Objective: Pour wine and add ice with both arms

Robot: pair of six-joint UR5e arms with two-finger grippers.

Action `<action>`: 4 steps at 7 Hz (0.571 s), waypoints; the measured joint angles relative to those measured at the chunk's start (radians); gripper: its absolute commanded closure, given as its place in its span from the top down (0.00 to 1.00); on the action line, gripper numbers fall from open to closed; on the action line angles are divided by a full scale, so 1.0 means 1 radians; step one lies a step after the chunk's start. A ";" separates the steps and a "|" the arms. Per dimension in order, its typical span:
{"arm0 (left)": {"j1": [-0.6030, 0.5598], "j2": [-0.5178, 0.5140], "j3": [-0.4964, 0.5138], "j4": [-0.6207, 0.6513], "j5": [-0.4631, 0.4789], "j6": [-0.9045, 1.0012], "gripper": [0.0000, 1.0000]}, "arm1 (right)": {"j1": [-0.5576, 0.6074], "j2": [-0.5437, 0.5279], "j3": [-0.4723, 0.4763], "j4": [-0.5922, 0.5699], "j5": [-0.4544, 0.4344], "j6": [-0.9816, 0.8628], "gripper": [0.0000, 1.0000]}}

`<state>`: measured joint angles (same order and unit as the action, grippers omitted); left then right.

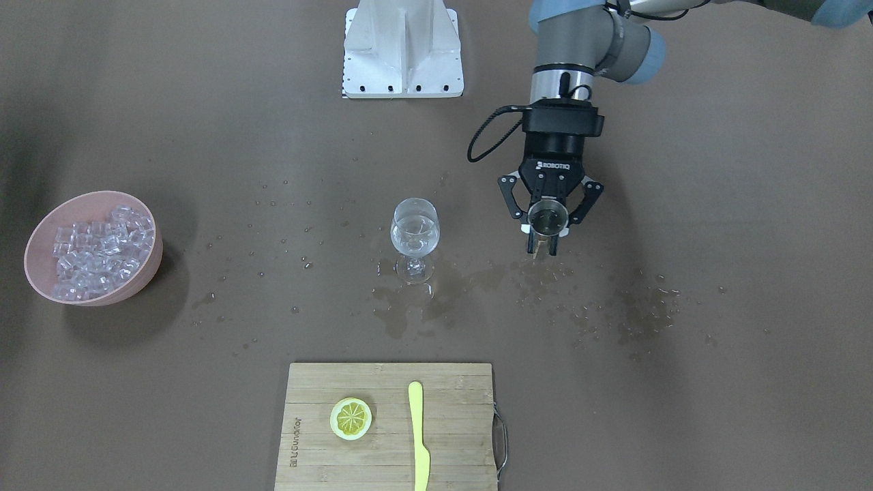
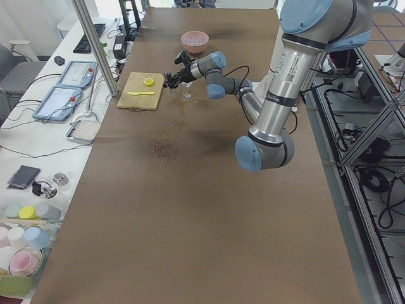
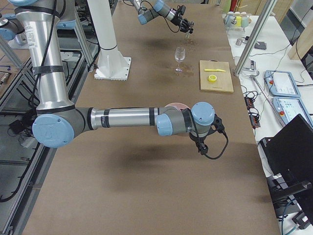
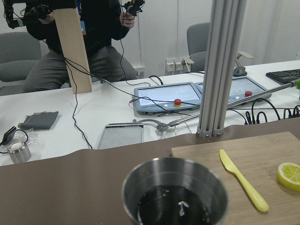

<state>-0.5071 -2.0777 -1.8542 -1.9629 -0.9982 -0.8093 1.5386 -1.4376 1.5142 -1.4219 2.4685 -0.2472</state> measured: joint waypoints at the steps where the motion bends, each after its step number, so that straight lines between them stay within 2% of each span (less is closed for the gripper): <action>1: 0.047 -0.053 0.005 0.086 0.058 0.066 0.00 | 0.000 -0.002 0.000 0.000 0.001 0.000 1.00; 4: 0.085 -0.169 0.026 0.309 0.109 0.194 0.00 | 0.000 -0.008 0.000 0.001 0.054 0.001 1.00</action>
<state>-0.4223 -2.2466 -1.8286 -1.6540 -0.8887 -0.6154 1.5389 -1.4456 1.5139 -1.4206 2.5227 -0.2466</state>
